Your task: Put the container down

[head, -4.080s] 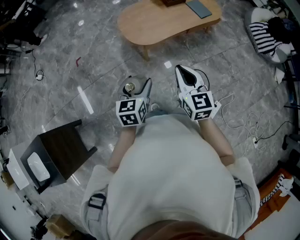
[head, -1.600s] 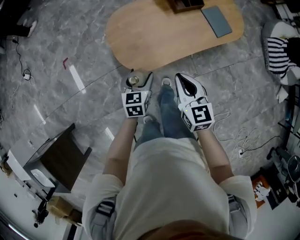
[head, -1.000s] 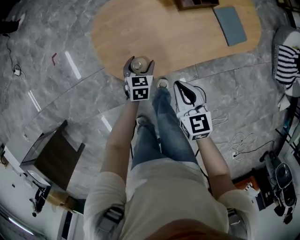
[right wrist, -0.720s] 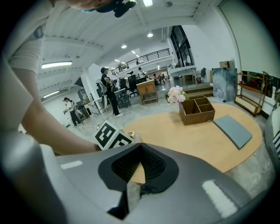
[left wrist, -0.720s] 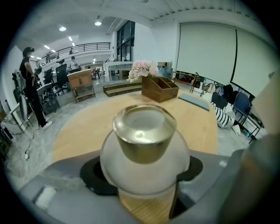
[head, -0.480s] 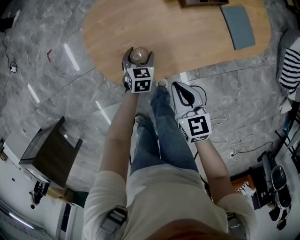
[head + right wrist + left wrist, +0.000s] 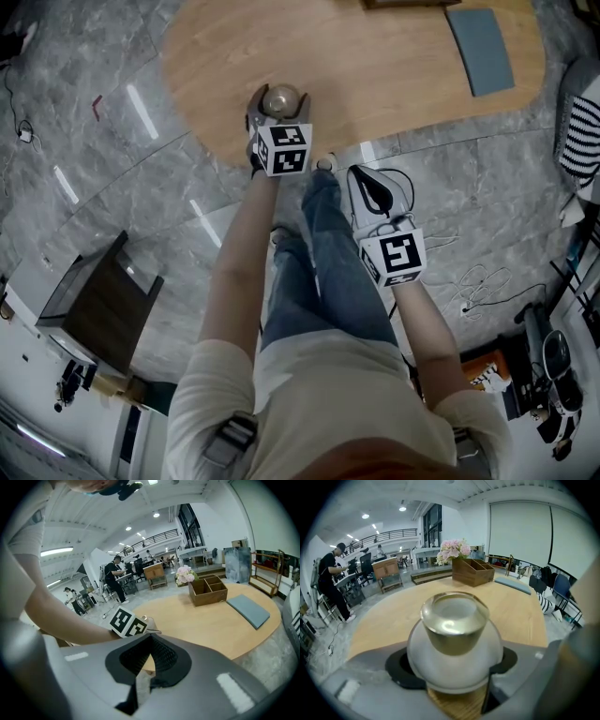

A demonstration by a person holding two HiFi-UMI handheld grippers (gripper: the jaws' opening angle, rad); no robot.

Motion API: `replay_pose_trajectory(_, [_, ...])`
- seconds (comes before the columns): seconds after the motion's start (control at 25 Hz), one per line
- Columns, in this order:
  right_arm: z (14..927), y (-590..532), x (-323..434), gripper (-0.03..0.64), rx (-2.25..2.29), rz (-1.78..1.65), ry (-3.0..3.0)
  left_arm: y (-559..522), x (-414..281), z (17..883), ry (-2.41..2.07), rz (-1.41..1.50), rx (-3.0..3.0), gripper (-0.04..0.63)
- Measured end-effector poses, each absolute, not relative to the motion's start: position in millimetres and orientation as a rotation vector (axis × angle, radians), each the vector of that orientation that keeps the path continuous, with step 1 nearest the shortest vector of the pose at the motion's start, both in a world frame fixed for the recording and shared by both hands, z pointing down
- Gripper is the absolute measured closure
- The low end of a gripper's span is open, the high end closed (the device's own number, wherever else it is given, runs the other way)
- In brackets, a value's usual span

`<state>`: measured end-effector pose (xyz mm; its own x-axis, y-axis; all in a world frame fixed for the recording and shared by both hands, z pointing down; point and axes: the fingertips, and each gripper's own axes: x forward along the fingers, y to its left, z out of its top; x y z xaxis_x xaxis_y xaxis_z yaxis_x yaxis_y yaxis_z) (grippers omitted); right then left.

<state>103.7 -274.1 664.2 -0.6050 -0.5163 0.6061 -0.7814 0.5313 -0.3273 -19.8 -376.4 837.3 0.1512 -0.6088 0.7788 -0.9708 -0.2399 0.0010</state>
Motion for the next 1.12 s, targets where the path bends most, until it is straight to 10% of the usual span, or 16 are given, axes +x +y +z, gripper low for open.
replay_pose_trajectory(0.8, [627,-191,91,0.618,1.231,0.732,-2.334,-276,-43,783,-1.482,0.688,1.891,0.183])
replay_pose_trajectory(1.12, [609,-114,67,0.618,1.256,0.659,-2.371,-186,-72,734,-1.645,0.583,1.858,0.486])
